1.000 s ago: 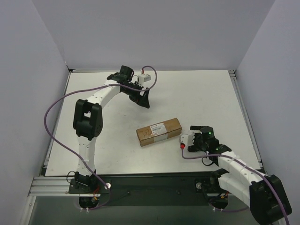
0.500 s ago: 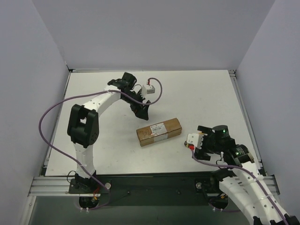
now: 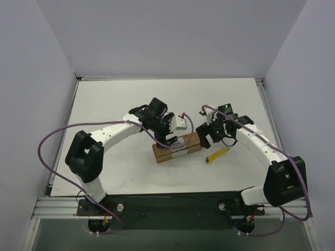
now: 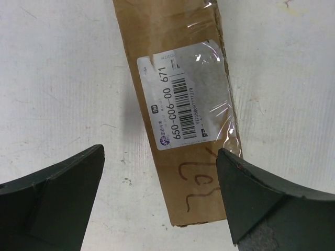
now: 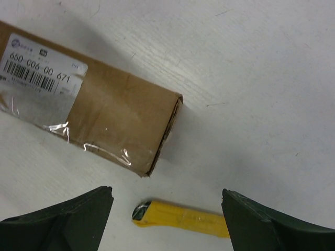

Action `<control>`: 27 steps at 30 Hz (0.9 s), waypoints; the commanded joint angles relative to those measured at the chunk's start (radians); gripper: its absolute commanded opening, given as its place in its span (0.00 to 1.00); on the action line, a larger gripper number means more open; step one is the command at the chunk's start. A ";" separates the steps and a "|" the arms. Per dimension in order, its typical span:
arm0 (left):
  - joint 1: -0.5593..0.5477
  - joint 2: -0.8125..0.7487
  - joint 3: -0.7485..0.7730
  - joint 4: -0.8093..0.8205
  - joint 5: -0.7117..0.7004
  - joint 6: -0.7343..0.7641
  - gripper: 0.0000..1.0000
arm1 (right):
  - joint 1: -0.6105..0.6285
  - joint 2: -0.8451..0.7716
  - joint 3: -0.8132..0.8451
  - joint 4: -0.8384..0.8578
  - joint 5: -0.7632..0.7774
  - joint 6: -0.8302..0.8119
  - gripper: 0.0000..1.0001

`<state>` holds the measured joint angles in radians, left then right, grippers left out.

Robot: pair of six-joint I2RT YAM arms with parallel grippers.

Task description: Unpack the express box

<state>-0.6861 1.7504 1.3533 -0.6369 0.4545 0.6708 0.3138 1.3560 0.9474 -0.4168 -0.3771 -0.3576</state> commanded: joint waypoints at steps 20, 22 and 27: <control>-0.156 0.072 -0.014 0.131 -0.181 -0.158 0.97 | 0.007 0.132 0.059 0.153 -0.032 0.339 0.82; -0.156 0.089 0.001 0.117 -0.185 -0.172 0.97 | 0.007 0.121 0.047 0.154 -0.028 0.338 0.82; -0.156 0.121 0.032 0.083 -0.198 -0.217 0.91 | 0.007 0.081 0.004 0.154 -0.025 0.338 0.82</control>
<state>-0.8368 1.8252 1.3602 -0.5114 0.2550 0.5121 0.3157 1.5005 0.9813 -0.2569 -0.3904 -0.0277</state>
